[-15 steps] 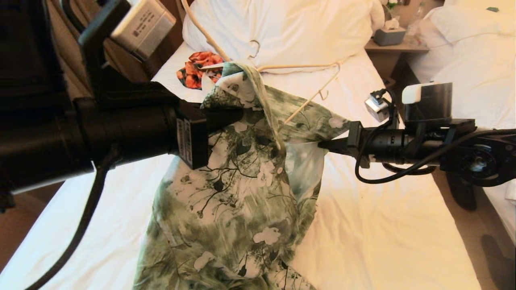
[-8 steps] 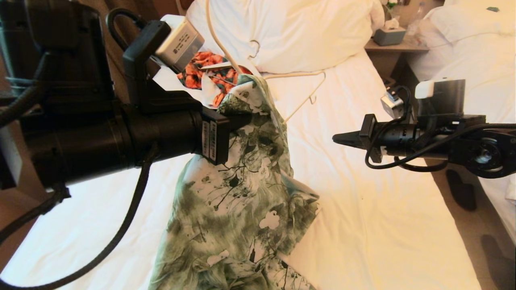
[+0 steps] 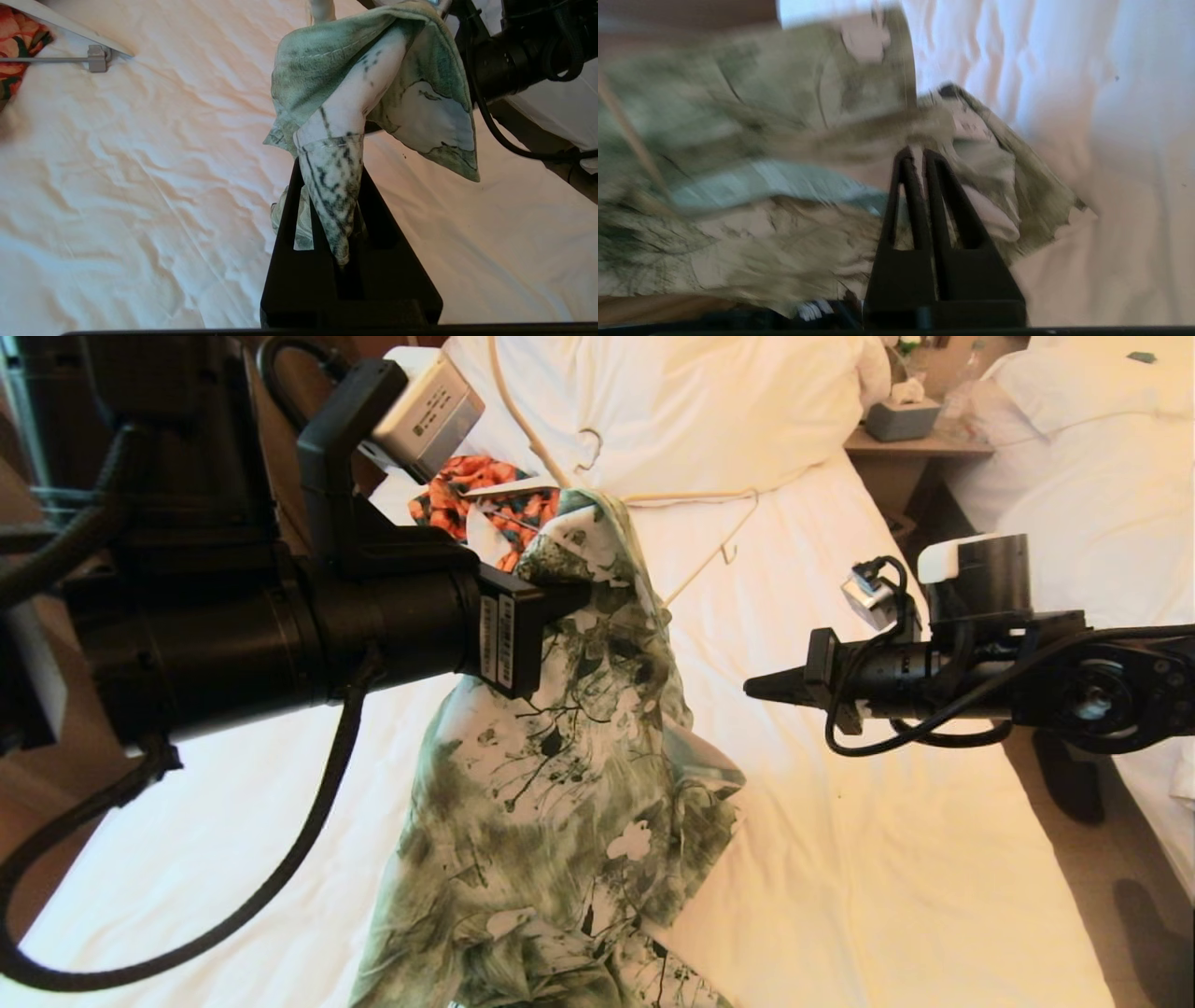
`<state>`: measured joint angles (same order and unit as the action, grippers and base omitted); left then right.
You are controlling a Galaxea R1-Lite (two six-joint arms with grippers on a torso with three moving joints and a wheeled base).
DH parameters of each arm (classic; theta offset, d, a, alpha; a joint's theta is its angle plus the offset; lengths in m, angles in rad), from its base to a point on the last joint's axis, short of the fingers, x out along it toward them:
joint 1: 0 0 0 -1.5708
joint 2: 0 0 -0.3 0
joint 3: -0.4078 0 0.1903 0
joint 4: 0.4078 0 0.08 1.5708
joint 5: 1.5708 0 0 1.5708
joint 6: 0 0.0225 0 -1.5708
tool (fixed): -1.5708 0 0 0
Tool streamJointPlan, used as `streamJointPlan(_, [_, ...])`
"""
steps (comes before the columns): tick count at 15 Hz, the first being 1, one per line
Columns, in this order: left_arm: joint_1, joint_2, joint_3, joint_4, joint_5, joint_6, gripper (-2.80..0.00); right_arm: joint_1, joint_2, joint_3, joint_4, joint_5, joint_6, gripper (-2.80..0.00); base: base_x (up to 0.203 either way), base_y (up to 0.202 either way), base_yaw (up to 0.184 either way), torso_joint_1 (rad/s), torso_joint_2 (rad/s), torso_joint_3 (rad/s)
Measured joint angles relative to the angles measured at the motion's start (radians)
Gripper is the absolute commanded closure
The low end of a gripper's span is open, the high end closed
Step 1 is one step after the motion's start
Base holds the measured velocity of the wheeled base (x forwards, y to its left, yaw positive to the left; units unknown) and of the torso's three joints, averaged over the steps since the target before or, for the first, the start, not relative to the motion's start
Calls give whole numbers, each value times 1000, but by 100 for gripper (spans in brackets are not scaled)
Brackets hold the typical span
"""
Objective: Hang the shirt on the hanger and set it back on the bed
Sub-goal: Hook the other side of the shirt onto the hanger
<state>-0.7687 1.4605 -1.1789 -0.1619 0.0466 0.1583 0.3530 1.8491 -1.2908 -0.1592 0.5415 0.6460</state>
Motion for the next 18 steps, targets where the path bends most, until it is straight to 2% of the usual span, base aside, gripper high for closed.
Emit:
streamJointPlan(4, [1,12,-19,2,2,0,0,38,32,-132,286,-55,-158,-280,0,0,0,0,0,0])
streamJointPlan(6, [1,12,-30,3,3,2,0,42,56,-183,346,-73,-234,-280,0,0,0,0,0,0])
streamJointPlan(8, [-3,10,-33,6,4,2,0,46,87,-238,346,-95,-260,-280,0,0,0,0,0,0])
streamJointPlan(11, [-9,4,-38,29,7,2,0,46,121,-307,315,-79,-299,-280,0,0,0,0,0,0])
streamJointPlan(13, [-9,1,-43,36,7,2,0,47,143,-341,275,-17,-327,-280,0,0,0,0,0,0])
streamJointPlan(15, [-9,-2,-47,38,7,2,0,46,172,-354,246,58,-397,-280,0,0,0,0,0,0])
streamJointPlan(18, [-9,-3,-77,68,7,2,0,49,209,-359,231,124,-489,-280,0,0,0,0,0,0])
